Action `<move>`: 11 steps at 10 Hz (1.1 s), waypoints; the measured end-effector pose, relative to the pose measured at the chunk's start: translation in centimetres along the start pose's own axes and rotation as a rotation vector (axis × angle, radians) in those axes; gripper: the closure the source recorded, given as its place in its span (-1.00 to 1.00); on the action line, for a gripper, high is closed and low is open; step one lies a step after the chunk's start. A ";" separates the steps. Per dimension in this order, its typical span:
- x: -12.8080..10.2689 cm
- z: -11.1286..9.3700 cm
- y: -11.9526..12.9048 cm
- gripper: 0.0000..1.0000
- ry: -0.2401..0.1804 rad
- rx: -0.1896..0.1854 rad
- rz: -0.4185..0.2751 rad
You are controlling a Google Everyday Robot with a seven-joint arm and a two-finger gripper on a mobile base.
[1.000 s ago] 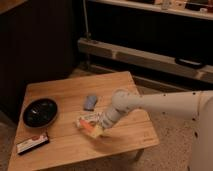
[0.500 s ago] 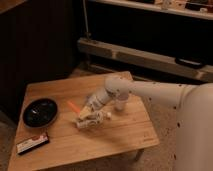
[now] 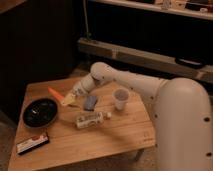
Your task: Place the pepper in the ceramic bowl
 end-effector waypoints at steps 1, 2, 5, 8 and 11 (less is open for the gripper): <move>-1.3 1.1 -0.1 1.00 -0.013 -0.026 -0.019; -2.0 1.8 -0.1 1.00 -0.024 -0.048 -0.029; -3.8 5.0 0.3 0.73 -0.039 -0.119 -0.070; -4.1 7.5 1.6 0.08 -0.006 -0.155 -0.105; -3.2 9.4 1.9 -0.50 0.044 -0.164 -0.107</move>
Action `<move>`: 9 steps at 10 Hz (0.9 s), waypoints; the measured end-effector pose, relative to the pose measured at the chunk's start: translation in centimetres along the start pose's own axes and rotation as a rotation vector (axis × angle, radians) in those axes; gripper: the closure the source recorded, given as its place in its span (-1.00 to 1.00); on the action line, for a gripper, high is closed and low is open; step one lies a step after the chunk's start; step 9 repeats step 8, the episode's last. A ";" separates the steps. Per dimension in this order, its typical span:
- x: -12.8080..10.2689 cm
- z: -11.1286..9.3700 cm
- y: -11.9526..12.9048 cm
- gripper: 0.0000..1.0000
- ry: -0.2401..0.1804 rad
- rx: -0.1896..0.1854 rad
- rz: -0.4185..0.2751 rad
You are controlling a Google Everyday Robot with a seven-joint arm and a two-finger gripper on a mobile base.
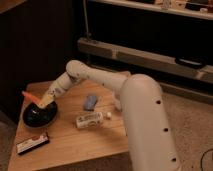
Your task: Place the pepper in the ceramic bowl
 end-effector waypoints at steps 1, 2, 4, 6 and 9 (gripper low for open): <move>0.5 0.8 -0.2 -0.59 0.016 -0.004 0.005; 0.9 1.5 -0.4 -0.60 0.029 -0.008 0.012; 1.6 2.1 -0.8 -0.60 0.040 -0.012 0.024; 2.0 2.0 -0.9 -0.60 0.034 -0.021 0.033; 1.9 2.2 -0.9 -0.60 0.034 -0.022 0.031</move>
